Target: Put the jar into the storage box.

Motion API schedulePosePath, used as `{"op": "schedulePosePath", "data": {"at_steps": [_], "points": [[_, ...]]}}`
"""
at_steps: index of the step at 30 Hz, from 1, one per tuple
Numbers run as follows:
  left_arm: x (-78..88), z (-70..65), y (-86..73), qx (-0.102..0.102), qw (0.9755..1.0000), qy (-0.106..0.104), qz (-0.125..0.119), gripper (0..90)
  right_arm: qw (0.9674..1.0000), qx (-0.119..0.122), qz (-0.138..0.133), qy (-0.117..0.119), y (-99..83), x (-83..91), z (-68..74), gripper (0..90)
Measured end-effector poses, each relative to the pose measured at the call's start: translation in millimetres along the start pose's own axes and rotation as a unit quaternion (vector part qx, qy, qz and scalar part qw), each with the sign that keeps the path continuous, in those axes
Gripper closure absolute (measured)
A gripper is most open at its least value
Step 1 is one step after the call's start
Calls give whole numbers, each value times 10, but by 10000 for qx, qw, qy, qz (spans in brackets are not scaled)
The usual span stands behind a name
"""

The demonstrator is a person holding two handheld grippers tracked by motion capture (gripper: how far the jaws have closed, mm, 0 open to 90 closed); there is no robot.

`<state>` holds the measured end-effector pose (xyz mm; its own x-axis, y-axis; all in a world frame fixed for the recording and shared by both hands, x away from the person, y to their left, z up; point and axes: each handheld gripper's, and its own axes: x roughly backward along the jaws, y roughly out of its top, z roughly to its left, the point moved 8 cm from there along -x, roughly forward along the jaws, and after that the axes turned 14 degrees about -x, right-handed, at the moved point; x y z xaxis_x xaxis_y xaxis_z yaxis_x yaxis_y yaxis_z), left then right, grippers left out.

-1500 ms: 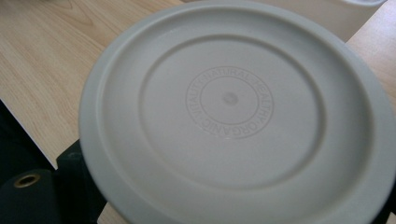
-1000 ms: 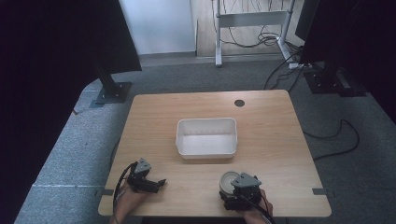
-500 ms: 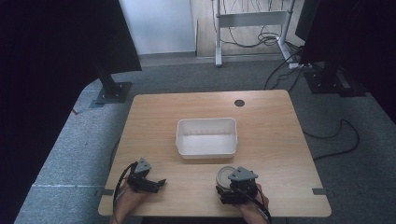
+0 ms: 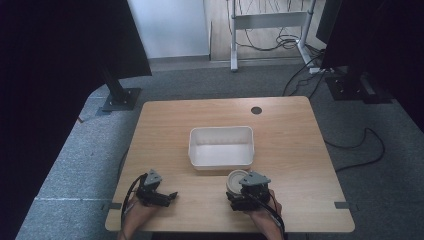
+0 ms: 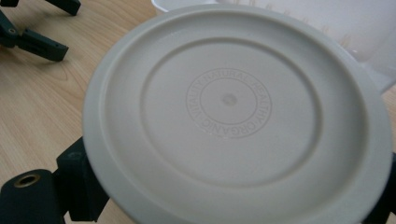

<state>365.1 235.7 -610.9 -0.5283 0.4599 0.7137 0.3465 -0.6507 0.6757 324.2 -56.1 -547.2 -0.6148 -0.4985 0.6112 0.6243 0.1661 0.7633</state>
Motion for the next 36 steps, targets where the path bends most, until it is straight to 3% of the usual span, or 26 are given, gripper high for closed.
{"op": "schedulePosePath", "data": {"at_steps": [28, 36], "points": [[-2, 1, 2, -3, 10000, -8, -5, 0, 9998, 56, -189, 49, 434, -248, 78, 90], [-2, 2, 2, -11, 10000, -12, -4, 0, 9997, -32, -233, 82, 551, -341, 71, 90]]}}
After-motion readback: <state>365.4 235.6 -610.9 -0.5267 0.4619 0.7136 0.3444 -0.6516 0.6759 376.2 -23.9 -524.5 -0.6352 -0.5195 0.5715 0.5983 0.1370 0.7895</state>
